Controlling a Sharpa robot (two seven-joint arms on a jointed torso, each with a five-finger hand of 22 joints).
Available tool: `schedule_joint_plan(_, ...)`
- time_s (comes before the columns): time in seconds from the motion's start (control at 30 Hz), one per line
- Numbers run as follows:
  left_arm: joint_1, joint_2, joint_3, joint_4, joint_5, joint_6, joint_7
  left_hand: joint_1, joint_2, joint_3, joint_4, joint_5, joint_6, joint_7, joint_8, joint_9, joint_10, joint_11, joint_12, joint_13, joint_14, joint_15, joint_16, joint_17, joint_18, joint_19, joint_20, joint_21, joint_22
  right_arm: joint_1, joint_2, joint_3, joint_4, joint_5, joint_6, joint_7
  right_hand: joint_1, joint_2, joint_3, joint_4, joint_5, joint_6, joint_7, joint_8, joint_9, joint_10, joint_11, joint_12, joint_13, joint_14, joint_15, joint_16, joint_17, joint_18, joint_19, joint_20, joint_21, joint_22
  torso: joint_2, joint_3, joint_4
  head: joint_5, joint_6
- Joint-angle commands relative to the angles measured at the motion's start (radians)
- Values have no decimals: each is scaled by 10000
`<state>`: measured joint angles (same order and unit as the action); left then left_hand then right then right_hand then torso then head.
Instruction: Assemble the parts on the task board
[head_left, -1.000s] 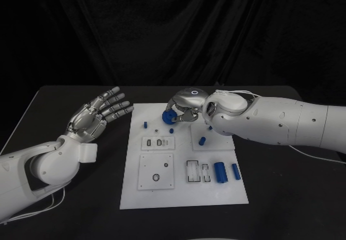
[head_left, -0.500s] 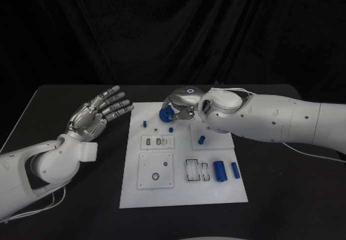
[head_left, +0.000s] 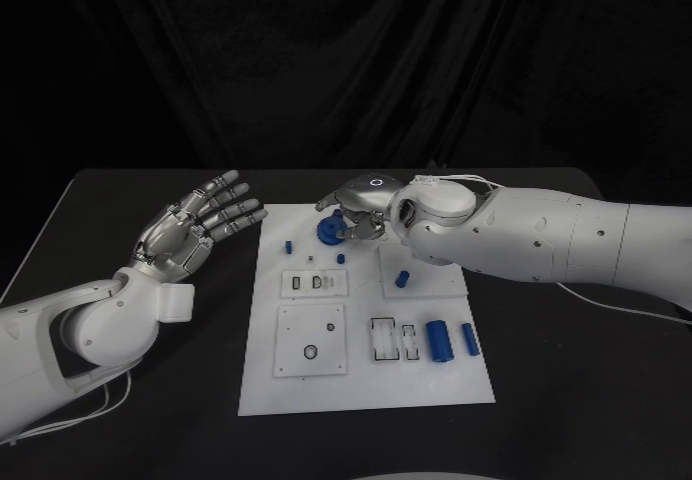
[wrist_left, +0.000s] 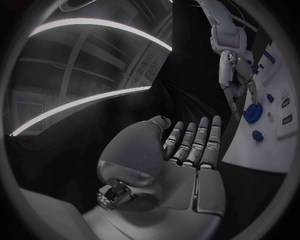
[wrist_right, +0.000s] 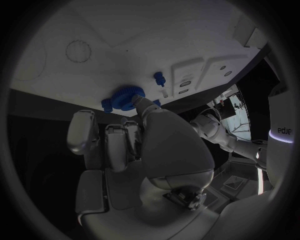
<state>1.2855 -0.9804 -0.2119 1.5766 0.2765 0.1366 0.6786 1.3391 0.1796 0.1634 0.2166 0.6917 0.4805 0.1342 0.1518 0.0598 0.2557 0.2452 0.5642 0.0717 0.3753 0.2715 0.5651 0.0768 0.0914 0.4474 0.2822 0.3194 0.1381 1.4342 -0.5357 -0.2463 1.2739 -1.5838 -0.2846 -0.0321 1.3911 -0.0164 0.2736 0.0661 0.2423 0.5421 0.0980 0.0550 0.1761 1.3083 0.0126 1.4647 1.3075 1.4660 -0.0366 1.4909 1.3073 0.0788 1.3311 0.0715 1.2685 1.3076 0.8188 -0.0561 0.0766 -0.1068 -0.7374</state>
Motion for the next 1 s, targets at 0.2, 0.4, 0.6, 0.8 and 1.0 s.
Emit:
schedule_joint_plan(0.2,0,20,7,-6,25,191,123,-39,77,48,6,-54,-33,32,34,0,26,74,60,3,-55,11,56,-14,-78,-65,18,-52,-12,-22,-29,15,-11,-63,187,-314,-81,-129,38,30,-122,137,56,12,-10,-145,43,-82,-2,292,-45,-78,1104,134,-71,-5,-73,137,2,0,0,5,-2)
schedule_joint_plan(0.4,-1,20,7,-19,25,211,108,-40,77,54,5,-57,-35,33,34,-1,24,75,61,2,-58,12,59,-14,-79,-67,18,-51,-11,-34,-114,15,10,-63,353,-363,-174,-134,31,87,-237,1642,197,297,275,-139,151,-96,-9,275,40,-106,1075,129,-63,58,-136,151,-1,-1,-3,-4,7)
schedule_joint_plan(0.6,-2,13,7,-29,25,222,98,-40,79,61,4,-62,-35,34,34,-1,23,76,62,2,-61,13,62,-15,-80,-68,17,-51,-11,-51,-248,14,64,-63,445,-400,-391,-125,-32,250,-448,2535,300,571,357,-85,239,-68,38,283,118,-107,1083,132,-34,137,-189,184,-6,-1,-18,22,-2)
schedule_joint_plan(0.8,-3,-7,7,-31,25,231,82,-39,92,88,0,-79,-36,39,35,-1,16,80,66,1,-74,15,72,-17,-83,-72,16,-50,-11,-80,-449,13,152,-63,218,-281,-428,-115,-70,283,-608,3639,302,911,593,92,296,21,195,323,162,-74,1141,101,91,181,-114,319,-9,7,-33,39,23)
schedule_joint_plan(1.0,-4,-66,7,-14,25,223,75,-37,103,113,-4,-94,-38,42,35,-1,11,83,69,0,-83,18,80,-19,-87,-76,15,-49,-11,-87,-732,13,285,-63,-258,-145,-479,-174,-146,309,-748,3671,290,866,629,127,277,36,215,327,154,-77,1135,96,126,182,-97,354,-3,4,-38,74,62)
